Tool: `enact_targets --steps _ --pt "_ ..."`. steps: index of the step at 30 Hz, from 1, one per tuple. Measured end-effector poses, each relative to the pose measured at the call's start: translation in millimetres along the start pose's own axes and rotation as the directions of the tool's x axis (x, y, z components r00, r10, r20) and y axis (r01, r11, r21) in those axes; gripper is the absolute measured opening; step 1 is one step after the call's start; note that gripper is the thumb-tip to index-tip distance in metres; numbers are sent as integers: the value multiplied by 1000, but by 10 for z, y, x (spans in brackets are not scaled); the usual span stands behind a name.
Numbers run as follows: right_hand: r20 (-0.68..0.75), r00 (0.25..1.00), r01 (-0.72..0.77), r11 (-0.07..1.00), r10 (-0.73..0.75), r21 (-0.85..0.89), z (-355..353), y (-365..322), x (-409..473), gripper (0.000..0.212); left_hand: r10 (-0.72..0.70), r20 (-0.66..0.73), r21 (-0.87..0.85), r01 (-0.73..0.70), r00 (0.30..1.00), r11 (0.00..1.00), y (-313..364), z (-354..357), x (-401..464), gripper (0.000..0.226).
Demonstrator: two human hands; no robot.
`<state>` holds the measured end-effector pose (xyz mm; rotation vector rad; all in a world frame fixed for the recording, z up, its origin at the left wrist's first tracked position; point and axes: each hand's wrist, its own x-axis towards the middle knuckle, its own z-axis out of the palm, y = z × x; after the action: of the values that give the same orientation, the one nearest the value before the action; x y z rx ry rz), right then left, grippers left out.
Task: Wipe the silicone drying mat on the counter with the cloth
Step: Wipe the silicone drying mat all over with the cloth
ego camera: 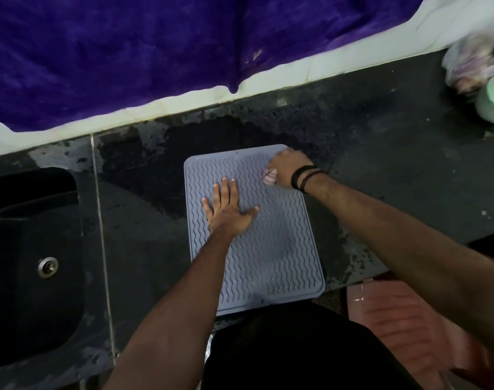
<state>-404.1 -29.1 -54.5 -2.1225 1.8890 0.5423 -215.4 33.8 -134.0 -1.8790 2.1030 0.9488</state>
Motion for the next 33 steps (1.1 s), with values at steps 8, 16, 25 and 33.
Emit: enact_targets --steps 8,16,25,33 --pt "-58 991 -109 972 124 210 272 22 -2 57 -8 -1 14 8 1000 1000 11 13 3 99" --pt "-66 992 -86 961 107 264 772 -193 -1035 61 14 -9 6 -14 1000 1000 -20 40 19 97" --pt "-129 969 -137 893 211 428 617 -669 -1198 52 95 54 -4 -95 994 995 -115 -319 -30 108" --pt "-111 987 -50 873 118 484 913 -1046 -1206 64 158 49 187 -165 986 968 -965 -231 -607 100"
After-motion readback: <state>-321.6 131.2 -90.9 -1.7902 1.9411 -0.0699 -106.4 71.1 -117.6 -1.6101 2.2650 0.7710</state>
